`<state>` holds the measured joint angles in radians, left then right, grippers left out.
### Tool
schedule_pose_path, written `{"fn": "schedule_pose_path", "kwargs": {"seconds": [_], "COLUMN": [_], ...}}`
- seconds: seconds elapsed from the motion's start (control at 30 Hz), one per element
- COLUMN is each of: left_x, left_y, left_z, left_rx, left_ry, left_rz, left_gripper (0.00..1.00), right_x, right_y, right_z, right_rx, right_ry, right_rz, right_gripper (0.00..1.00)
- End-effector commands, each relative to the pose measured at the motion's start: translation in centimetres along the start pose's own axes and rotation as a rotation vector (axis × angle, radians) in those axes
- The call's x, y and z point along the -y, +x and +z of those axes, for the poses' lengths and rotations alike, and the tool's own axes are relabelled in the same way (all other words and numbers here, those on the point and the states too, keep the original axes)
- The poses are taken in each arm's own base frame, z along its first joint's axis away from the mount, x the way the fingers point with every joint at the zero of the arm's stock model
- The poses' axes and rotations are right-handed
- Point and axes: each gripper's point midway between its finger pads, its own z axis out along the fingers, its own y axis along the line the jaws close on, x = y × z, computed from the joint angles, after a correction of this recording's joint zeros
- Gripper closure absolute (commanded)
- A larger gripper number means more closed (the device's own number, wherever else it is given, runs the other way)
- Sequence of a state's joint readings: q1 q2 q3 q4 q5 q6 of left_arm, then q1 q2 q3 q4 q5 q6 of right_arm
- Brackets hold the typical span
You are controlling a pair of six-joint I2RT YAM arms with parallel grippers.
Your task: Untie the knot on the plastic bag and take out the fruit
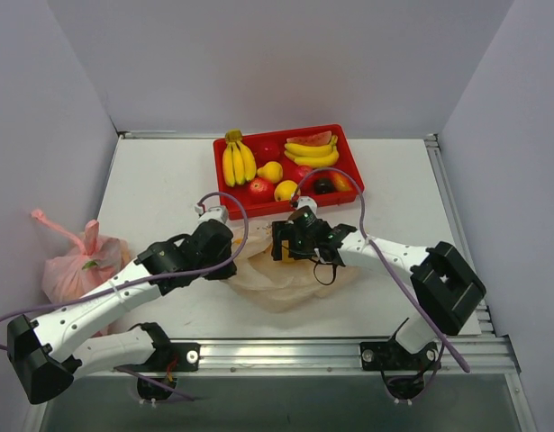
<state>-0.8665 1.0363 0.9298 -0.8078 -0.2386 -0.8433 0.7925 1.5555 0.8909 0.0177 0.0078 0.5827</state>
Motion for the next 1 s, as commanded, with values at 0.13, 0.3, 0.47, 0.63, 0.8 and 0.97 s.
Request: {"fn": "schedule_pose_path", "kwargs": {"seconds": [0.13, 0.3, 0.47, 0.63, 0.8, 0.97], "left_x": [0.7, -0.1, -1.1, -2.1, -2.6, -2.8], "left_y": [0.8, 1.2, 1.3, 0.8, 0.0, -1.1], "left_z": [0.8, 1.3, 1.7, 2.3, 2.4, 2.2], "left_rx": [-0.003, 0.002, 0.018, 0.053, 0.092, 0.128], "left_ry": [0.030, -0.003, -0.042, -0.097, -0.134, -0.156], "left_rz": [-0.034, -0.028, -0.025, -0.017, 0.002, 0.023], "left_gripper": [1.00, 1.00, 1.00, 1.00, 1.00, 1.00], "right_x": [-0.2, 0.0, -0.2, -2.4, -5.3, -7.3], "right_y": [-1.5, -1.3, -1.1, -2.1, -2.6, -1.4], "right_z": [2.4, 3.0, 1.8, -1.3, -5.0, -8.2], "right_rx": [0.035, 0.030, 0.042, 0.098, 0.118, 0.083], "right_ry": [0.033, 0.049, 0.011, -0.127, -0.325, -0.523], "right_rz": [-0.034, -0.053, -0.066, -0.149, -0.245, -0.332], "right_gripper": [0.10, 0.40, 0.75, 0.94, 0.97, 0.97]}}
